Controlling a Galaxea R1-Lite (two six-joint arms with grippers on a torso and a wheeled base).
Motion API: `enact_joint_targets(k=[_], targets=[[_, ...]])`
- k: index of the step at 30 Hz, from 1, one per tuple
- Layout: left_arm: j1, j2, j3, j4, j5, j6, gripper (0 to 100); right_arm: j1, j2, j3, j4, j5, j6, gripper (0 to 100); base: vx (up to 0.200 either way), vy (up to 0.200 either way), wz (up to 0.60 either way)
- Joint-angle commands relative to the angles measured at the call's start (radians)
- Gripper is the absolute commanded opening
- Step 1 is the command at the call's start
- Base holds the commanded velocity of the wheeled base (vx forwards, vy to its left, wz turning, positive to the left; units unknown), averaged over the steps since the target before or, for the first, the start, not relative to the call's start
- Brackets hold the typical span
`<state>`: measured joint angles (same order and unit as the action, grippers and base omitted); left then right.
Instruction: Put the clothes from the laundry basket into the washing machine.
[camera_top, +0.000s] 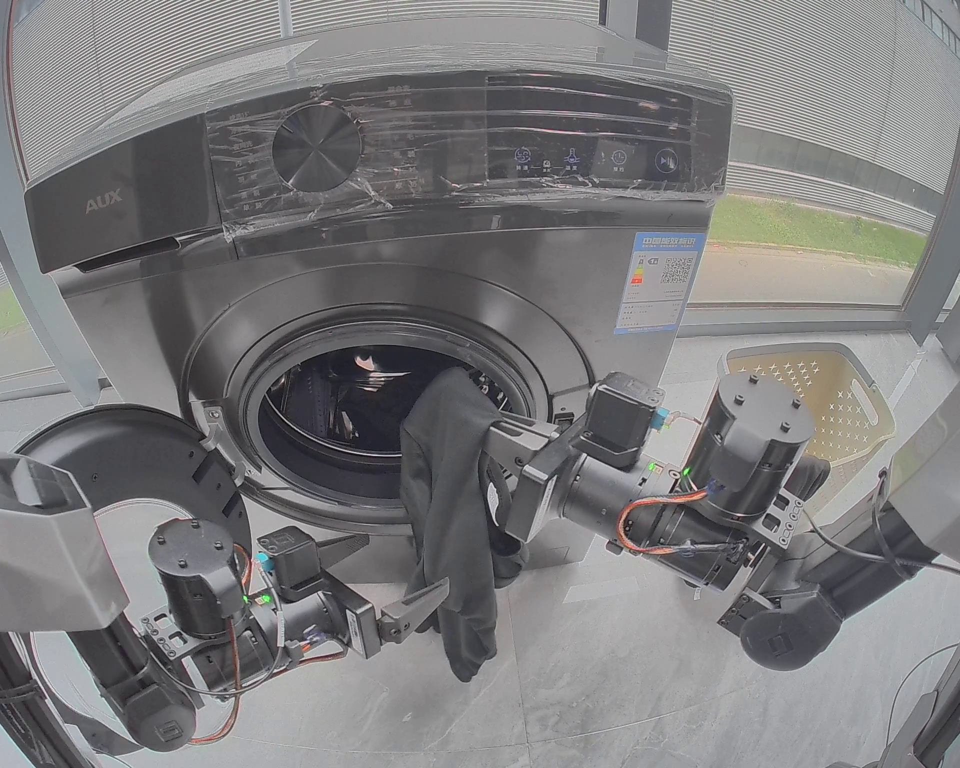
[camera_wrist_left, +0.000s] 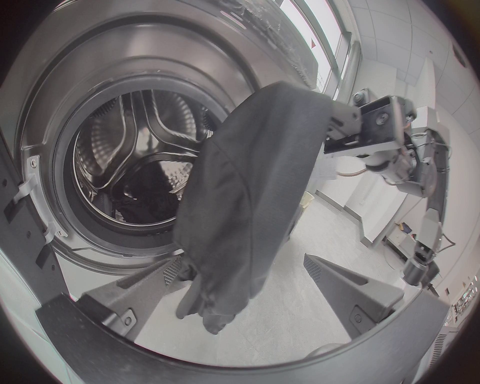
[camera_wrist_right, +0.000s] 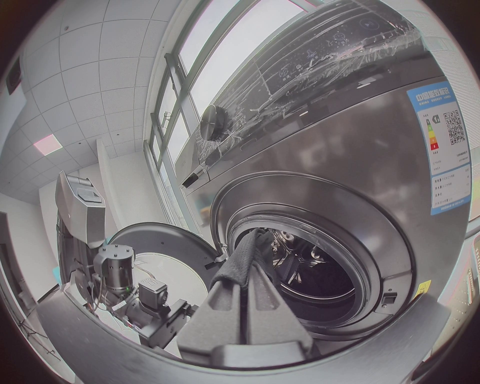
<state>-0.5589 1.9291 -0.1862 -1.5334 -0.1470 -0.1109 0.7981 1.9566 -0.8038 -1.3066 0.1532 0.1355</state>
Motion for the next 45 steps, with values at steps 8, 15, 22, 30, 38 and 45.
enact_joint_targets(k=[8, 15, 22, 30, 38, 45], targets=[[-0.018, 0.125, -0.062, -0.021, 0.027, 0.0, 100, 0.069, 0.013, -0.074, 0.092, -0.169, 0.058, 0, 0.0, 0.0, 0.0], [-0.036, 0.129, -0.062, -0.021, 0.023, 0.003, 100, 0.081, 0.035, -0.11, 0.101, -0.187, 0.059, 0, 0.0, 0.0, 0.0], [-0.029, 0.182, -0.131, -0.022, 0.032, 0.003, 100, 0.092, 0.044, -0.117, 0.099, -0.188, 0.059, 0, 0.0, 0.0, 0.0], [-0.024, 0.287, -0.256, -0.024, 0.113, -0.006, 100, 0.099, 0.041, -0.118, 0.098, -0.192, 0.065, 0, 0.0, 0.0, 0.0], [-0.006, 0.306, -0.308, -0.022, 0.159, -0.032, 0, 0.081, 0.033, -0.112, 0.099, -0.196, 0.065, 0, 0.0, 0.0, 0.0], [0.04, 0.284, -0.308, -0.024, 0.213, -0.035, 0, 0.044, 0.031, -0.074, 0.102, -0.222, 0.062, 0, 0.0, 0.0, 0.0]])
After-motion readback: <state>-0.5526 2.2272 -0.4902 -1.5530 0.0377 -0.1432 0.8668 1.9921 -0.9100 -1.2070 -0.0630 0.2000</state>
